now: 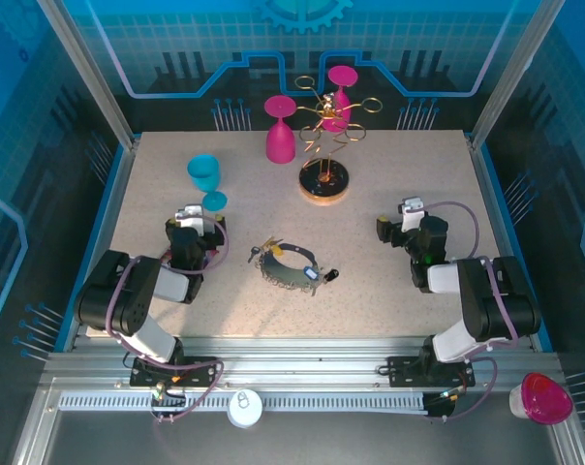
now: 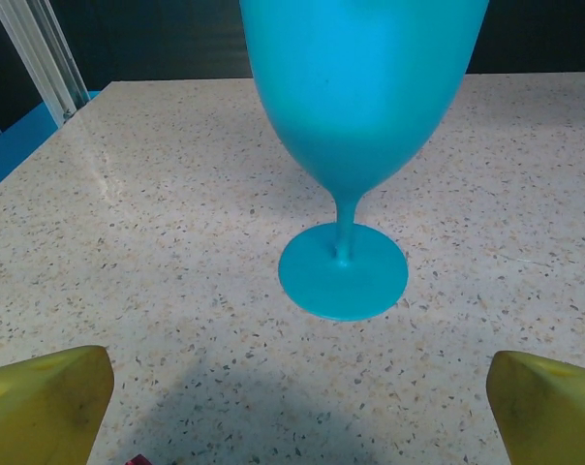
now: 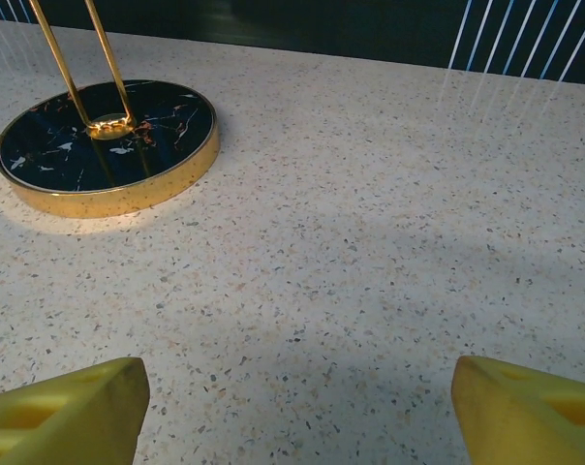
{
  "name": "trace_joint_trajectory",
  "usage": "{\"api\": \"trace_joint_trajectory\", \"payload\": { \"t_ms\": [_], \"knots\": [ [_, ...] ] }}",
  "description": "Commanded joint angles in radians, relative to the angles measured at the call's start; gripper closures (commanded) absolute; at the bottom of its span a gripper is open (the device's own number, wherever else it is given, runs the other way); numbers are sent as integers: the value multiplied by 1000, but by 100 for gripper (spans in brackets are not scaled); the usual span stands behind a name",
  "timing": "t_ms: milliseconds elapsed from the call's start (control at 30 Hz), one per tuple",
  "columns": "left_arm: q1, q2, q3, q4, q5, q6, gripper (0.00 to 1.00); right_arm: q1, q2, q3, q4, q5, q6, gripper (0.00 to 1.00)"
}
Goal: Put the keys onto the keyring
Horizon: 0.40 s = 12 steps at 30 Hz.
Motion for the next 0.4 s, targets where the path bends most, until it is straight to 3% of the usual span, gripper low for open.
{"api": "trace_joint_trajectory", "payload": {
  "t_ms": [0,167,367],
  "knots": [
    [10,-18,17,-2,-4,-15,1,-4,3,11,10,15,16,17],
    [80,-36,70,-139,128,-66,1,-4,2,13,7,15,16,10],
    [82,-37,63,-128,140,-61,0,-4,2,12,7,15,16,1]
  ]
}}
